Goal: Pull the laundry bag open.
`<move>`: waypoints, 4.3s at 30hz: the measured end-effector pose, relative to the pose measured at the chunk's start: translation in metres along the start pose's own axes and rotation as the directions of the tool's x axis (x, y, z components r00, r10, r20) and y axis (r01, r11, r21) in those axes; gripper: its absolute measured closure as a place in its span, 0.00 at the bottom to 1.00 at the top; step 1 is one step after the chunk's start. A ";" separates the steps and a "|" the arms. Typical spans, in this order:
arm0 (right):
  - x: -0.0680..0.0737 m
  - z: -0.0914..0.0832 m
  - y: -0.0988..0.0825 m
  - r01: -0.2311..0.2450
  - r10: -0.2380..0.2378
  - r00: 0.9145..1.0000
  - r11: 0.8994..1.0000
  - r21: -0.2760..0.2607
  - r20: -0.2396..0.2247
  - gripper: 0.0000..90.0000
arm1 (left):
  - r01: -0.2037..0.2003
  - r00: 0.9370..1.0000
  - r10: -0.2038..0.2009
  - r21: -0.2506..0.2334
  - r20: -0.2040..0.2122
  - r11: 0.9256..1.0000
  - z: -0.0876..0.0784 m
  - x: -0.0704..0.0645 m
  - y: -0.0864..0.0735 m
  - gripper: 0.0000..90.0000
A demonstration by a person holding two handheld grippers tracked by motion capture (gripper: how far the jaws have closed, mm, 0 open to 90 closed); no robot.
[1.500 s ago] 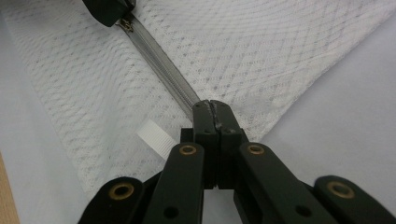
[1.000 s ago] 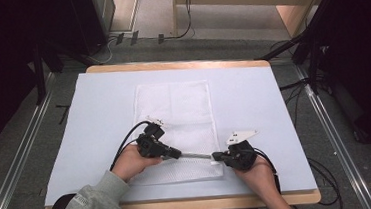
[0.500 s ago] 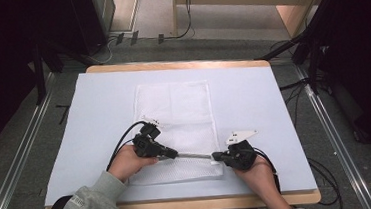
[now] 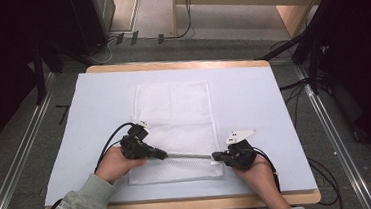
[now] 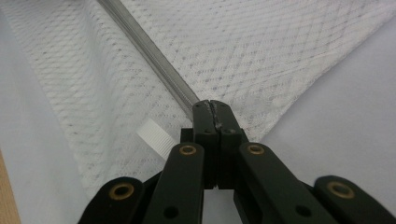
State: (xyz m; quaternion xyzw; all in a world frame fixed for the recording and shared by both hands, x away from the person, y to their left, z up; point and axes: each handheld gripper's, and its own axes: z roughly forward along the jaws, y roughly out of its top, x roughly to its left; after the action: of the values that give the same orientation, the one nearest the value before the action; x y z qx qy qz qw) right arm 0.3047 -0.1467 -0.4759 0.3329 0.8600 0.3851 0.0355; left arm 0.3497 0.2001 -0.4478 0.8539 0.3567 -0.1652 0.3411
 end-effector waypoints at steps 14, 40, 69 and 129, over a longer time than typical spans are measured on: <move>0.000 0.000 0.001 0.007 -0.007 1.000 1.000 0.005 -0.002 1.00 | 0.010 1.000 -0.011 -0.018 -0.018 1.000 -0.020 0.008 -0.015 0.98; -0.002 0.000 0.002 0.018 -0.017 1.000 1.000 0.019 -0.013 1.00 | 0.048 0.998 -0.049 -0.024 -0.038 0.999 -0.039 0.015 -0.032 0.98; -0.003 0.001 0.003 0.020 -0.019 1.000 1.000 0.022 -0.022 1.00 | 0.112 0.991 -0.116 -0.057 -0.070 0.992 -0.070 0.032 -0.059 0.98; -0.041 -0.032 0.009 -0.075 0.081 0.995 0.991 -0.107 0.054 0.45 | 0.005 0.932 -0.100 -0.264 -0.348 0.965 -0.100 0.047 -0.074 0.41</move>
State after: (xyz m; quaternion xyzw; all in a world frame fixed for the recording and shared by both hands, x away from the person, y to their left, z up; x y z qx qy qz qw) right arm 0.3312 -0.1869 -0.4551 0.3752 0.8236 0.4207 0.0628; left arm 0.3330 0.3314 -0.4355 0.8080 0.4541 0.0320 0.3742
